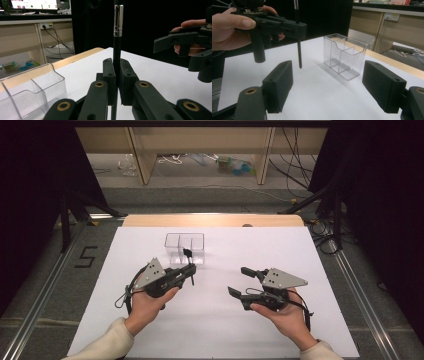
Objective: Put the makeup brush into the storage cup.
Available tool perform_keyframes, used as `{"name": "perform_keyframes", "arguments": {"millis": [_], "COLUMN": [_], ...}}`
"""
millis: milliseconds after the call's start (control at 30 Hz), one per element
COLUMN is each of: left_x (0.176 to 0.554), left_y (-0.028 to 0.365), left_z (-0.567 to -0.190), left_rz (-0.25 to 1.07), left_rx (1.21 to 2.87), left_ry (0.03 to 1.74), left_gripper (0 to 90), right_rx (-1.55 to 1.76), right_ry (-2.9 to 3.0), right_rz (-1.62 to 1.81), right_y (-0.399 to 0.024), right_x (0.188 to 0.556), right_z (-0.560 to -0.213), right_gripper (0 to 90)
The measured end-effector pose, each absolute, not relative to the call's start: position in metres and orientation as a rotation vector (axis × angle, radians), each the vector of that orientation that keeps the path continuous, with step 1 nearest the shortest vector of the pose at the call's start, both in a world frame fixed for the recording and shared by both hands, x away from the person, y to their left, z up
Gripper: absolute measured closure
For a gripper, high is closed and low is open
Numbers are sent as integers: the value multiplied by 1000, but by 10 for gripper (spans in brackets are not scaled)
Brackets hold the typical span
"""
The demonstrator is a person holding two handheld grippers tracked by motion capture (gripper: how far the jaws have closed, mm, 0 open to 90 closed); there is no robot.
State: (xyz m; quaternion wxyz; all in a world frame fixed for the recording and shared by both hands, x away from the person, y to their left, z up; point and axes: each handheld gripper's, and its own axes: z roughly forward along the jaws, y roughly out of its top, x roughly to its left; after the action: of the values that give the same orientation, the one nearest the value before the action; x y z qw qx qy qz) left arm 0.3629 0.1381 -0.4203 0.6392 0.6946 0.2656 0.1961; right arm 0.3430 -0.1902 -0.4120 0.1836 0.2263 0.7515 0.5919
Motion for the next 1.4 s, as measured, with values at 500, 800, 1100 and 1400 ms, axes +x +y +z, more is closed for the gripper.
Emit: {"name": "perform_keyframes", "arguments": {"millis": [500, 800, 1100, 1400], "left_x": [366, 368, 370, 374], "left_y": [152, 156, 159, 165], "left_z": [-416, -414, -412, -410], "left_rz": [489, 507, 520, 545], "left_rx": [1573, 1574, 1562, 1554], "left_ry": [637, 655, 664, 674], "left_gripper": [849, 849, 849, 849], "right_rx": [670, 688, 708, 723], "right_ry": [2104, 2092, 2064, 2070], "right_rz": [1657, 1642, 1658, 1623], "right_y": [-205, -214, -224, -233], "right_x": [337, 331, 324, 317], "right_z": [-414, -414, -417, -419], "right_gripper": [253, 240, 236, 231]}}
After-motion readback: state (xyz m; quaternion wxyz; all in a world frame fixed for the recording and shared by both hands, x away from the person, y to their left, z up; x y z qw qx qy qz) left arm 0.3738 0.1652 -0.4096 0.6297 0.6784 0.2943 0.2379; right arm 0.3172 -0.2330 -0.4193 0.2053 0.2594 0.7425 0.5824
